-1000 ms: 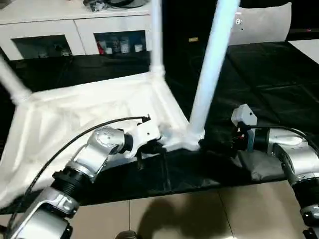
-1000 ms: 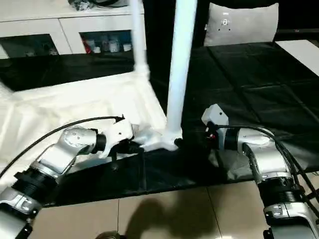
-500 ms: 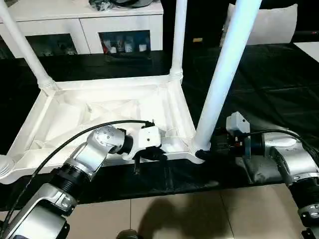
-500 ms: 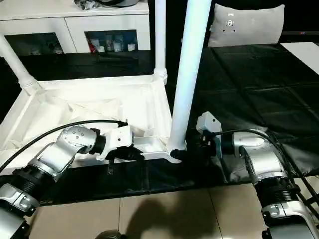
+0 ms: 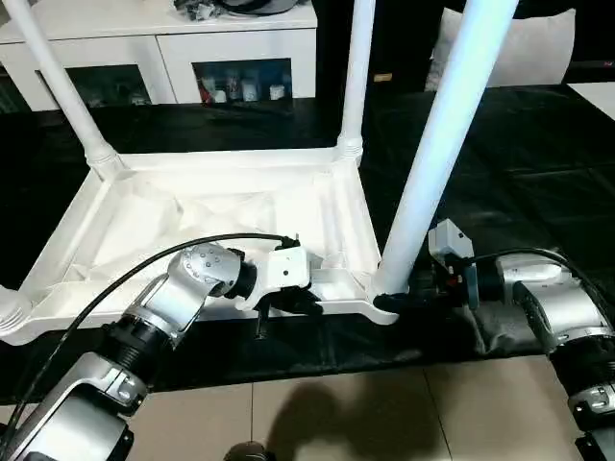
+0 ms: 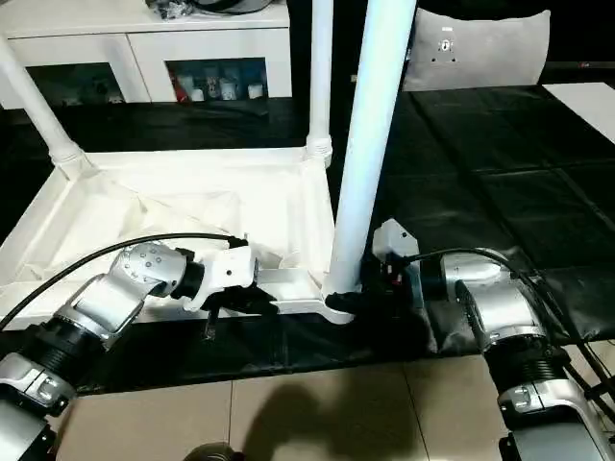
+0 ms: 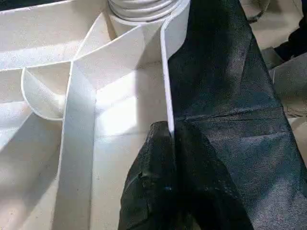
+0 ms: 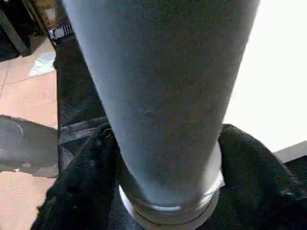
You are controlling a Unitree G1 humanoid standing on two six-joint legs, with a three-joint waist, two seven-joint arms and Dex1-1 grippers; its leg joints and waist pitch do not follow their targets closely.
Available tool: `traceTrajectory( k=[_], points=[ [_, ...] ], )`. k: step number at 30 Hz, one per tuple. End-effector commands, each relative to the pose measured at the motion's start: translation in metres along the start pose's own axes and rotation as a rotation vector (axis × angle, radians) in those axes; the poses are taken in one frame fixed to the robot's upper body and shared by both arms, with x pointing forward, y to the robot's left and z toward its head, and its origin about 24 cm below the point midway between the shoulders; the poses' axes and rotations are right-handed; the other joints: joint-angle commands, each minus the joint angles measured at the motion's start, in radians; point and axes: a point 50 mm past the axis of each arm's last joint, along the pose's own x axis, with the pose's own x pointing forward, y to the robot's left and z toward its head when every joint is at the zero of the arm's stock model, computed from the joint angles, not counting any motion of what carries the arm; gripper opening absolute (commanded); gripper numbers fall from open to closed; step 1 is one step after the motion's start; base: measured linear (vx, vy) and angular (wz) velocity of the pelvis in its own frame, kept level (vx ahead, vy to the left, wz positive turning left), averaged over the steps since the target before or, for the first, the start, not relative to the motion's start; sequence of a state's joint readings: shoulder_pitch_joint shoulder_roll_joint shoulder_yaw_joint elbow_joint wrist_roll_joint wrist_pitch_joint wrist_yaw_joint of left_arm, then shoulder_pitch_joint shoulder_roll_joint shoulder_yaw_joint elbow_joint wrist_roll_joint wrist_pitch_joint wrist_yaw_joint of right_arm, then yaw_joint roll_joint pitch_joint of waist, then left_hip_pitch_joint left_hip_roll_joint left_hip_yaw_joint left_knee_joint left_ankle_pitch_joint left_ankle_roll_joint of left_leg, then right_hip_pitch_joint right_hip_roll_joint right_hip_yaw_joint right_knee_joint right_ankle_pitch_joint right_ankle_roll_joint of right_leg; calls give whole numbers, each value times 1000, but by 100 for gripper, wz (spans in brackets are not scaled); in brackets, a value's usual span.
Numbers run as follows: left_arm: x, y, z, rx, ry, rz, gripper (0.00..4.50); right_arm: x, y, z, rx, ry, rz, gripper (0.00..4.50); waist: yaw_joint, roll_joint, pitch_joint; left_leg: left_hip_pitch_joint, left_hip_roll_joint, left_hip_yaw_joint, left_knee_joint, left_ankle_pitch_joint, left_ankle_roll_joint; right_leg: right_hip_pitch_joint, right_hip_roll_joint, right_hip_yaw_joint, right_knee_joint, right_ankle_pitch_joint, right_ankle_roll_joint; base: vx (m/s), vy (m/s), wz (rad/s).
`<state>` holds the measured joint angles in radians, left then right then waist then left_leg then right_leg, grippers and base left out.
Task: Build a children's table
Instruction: Rotate leg to tighten
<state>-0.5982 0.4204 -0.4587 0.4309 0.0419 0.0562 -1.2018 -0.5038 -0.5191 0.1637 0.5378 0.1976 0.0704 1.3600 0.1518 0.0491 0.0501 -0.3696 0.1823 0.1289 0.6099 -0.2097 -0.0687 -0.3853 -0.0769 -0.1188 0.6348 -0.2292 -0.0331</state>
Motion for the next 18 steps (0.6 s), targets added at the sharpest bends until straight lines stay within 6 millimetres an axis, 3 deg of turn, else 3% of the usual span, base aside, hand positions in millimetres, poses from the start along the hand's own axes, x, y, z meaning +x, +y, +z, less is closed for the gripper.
traceTrajectory(
  k=[1, 8, 11, 13, 16, 17, 18],
  points=[
    [1, 2, 10, 73, 4, -32, 0, 2, -1, 2, -2, -6, 16, 287, -4, -14, -78, -2, 54, 1, -51, 37, 157, 62, -85, 65, -57, 72, -254, 0, 0, 0],
    [2, 1, 12, 25, -39, -37, 0, 6, 7, 1, 64, -63, 54, 269, -3, -12, -78, -2, 55, 0, -50, 46, 159, 61, -84, 66, -55, 83, -252, 0, 0, 0],
    [5, -1, 18, -47, -81, -9, 0, 18, 10, -6, 149, -41, -12, 268, -3, -14, -76, -3, 54, 0, -52, 34, 150, 62, -84, 65, -58, 57, -247, 0, 0, 0],
    [8, -1, 19, -79, -87, 19, 0, 24, 9, -9, 185, -20, -66, 268, -10, -6, -68, -3, 56, 0, -59, 6, 127, 59, -83, 65, -65, 6, -239, 0, 0, 0],
    [19, 2, 25, -165, -107, 132, 0, 43, 0, -12, 300, -30, -241, 268, -21, -12, -61, -1, 51, 3, -67, -51, 79, 63, -85, 67, -78, -103, -216, 0, 0, 0],
    [23, 4, 28, -196, -116, 177, 0, 48, -4, -12, 335, -42, -294, 268, -34, -11, -53, 2, 46, 4, -74, -103, 41, 62, -84, 66, -92, -205, -192, 0, 0, 0],
    [23, 4, 28, -196, -116, 177, 0, 48, -4, -12, 335, -42, -294, 268, -38, -12, -54, 1, 44, 3, -74, -115, 35, 64, -85, 65, -94, -229, -183, 0, 0, 0]
  ],
)
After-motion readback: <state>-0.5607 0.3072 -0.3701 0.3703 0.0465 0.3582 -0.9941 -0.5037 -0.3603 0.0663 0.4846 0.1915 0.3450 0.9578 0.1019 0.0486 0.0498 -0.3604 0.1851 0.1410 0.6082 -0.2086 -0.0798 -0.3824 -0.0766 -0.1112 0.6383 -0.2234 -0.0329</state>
